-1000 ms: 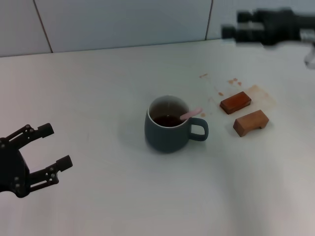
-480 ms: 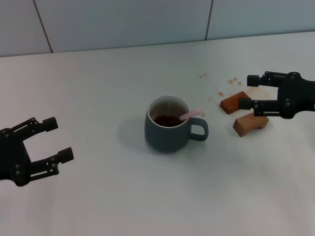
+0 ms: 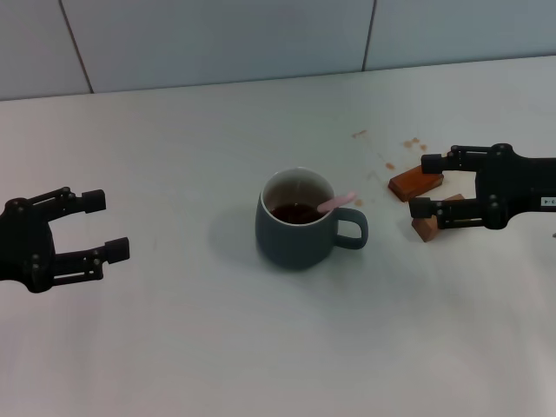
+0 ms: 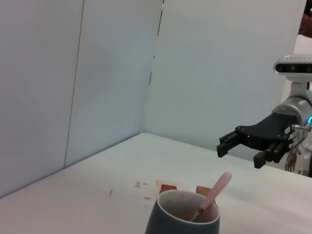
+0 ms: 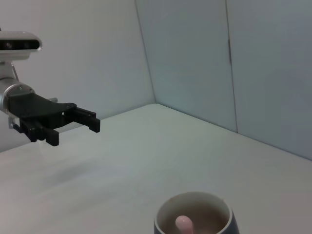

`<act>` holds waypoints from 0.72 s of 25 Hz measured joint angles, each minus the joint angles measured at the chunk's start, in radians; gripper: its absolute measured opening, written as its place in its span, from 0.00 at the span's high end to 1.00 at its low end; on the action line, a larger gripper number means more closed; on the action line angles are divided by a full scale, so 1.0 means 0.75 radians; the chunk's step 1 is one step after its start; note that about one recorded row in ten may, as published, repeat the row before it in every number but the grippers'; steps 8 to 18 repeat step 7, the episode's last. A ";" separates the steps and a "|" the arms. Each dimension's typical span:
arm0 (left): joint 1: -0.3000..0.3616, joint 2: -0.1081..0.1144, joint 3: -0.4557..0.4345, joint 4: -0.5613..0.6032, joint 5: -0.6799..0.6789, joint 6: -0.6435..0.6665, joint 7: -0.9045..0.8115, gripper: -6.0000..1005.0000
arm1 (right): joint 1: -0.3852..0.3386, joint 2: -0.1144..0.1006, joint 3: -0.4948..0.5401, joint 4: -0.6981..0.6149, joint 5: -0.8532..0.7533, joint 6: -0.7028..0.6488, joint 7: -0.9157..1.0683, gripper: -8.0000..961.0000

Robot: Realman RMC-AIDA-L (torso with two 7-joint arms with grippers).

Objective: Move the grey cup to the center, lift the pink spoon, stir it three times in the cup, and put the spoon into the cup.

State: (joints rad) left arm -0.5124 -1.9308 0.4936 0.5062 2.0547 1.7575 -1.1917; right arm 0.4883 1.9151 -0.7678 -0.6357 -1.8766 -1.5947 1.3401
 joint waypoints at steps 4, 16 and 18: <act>-0.006 -0.001 0.001 0.013 0.001 -0.001 0.000 0.14 | 0.004 0.002 0.001 0.001 0.000 -0.001 -0.003 0.18; -0.013 -0.002 0.004 0.014 0.001 -0.001 -0.001 0.14 | 0.006 0.003 0.005 0.001 0.000 -0.001 -0.004 0.18; -0.013 -0.002 0.004 0.014 0.001 -0.001 -0.001 0.14 | 0.006 0.003 0.005 0.001 0.000 -0.001 -0.004 0.18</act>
